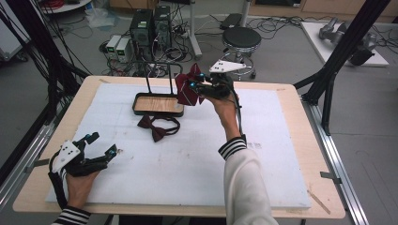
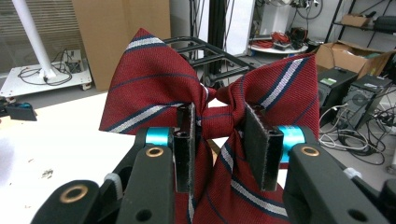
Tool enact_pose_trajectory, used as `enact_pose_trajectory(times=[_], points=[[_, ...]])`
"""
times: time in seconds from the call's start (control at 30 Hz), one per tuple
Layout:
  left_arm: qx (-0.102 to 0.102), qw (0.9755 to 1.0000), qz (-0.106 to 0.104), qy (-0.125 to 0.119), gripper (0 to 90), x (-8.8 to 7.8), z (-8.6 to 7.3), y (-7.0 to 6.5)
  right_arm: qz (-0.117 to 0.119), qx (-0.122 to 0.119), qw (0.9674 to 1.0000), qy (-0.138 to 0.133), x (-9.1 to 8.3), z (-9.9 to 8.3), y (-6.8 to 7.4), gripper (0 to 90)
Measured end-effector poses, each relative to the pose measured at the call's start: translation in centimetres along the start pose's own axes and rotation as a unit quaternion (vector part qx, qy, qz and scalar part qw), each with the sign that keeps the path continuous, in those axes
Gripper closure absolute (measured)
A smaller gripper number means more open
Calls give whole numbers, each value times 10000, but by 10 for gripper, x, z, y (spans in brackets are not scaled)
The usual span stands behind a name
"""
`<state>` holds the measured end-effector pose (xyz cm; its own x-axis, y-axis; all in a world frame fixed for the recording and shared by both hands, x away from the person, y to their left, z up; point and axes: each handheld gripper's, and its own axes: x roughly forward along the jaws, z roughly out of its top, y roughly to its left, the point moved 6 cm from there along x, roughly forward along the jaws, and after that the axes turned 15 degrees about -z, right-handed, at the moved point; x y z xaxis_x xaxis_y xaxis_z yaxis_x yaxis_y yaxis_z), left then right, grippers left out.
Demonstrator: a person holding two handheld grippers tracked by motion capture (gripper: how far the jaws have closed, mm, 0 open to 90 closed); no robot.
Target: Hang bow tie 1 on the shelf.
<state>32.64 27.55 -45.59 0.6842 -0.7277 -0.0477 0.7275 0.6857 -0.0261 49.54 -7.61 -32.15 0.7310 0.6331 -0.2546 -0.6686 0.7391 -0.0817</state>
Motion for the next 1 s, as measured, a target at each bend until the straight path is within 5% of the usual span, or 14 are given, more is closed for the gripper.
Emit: enact_pose_trajectory(times=[1.0], points=[[16,10000,0,1,146,0,0,0,-640,578,9962,130,43,7,-9,668]])
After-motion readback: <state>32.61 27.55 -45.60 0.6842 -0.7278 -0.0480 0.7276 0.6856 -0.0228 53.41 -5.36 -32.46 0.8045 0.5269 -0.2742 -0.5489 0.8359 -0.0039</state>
